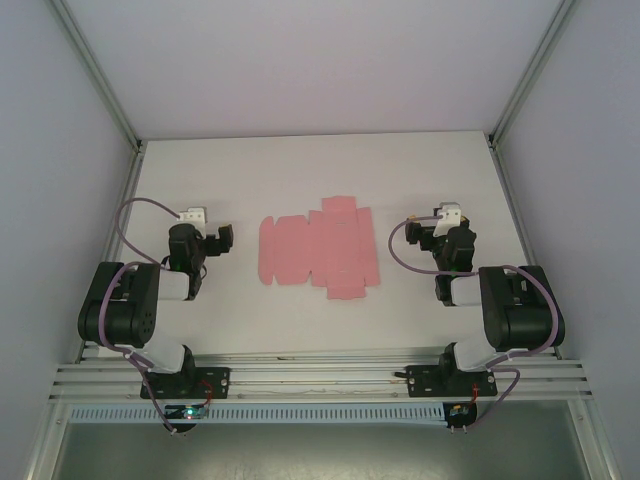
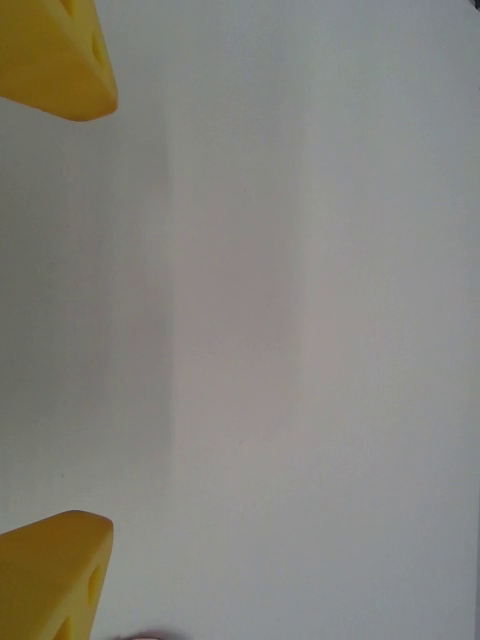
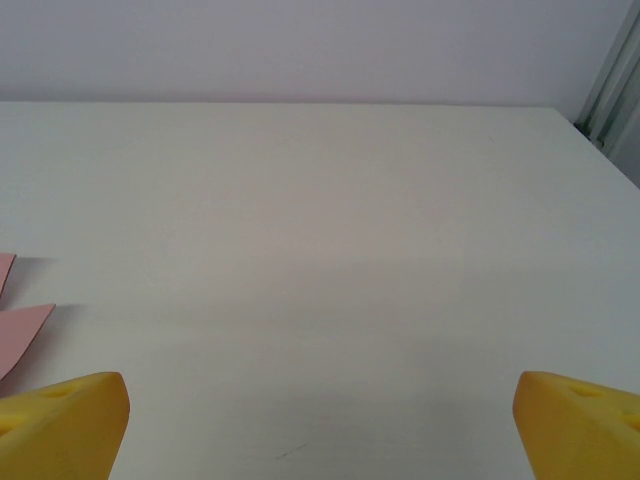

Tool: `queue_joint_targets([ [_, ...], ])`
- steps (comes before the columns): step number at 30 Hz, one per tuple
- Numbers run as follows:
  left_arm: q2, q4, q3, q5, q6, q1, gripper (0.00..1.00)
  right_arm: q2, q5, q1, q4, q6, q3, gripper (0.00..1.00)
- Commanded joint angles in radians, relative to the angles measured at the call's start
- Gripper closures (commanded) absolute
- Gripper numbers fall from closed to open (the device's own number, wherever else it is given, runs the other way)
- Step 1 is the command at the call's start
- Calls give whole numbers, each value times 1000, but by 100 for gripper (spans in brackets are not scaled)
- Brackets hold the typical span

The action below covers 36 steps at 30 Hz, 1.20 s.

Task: Assemble paper box

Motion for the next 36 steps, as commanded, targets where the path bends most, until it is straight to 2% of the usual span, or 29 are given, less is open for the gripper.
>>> queue_joint_targets([
  [1,-54,-51,40,-42,0,2,0,-57,32,10,-76,8,44,2],
  [4,-163,-289,121,-69,-21,1,0,-154,97,45,-275,4,97,2],
  [6,-242,-484,198,-104,-104,2,0,-218,130,84,-450,31,160,2],
  [10,-360,-656,253,-11,-224,1,0,-286,181,188,-691,127,257,2],
  [13,-407,-662,229,151,-340,0,0,-288,175,265,-859,257,326,6],
  [16,-397,-666,212,267,-436,-22,0,-237,98,353,-888,350,355,22],
  [21,-308,-729,231,297,-474,-108,0,-81,-61,427,-892,403,422,36],
  [27,-192,-707,259,328,-483,-190,0,96,-143,433,-894,424,477,42],
  [31,-105,-713,301,401,-480,-203,0,178,-133,424,-894,440,463,45],
  [36,-42,-710,327,423,-489,-213,0,215,-159,393,-852,482,412,46],
])
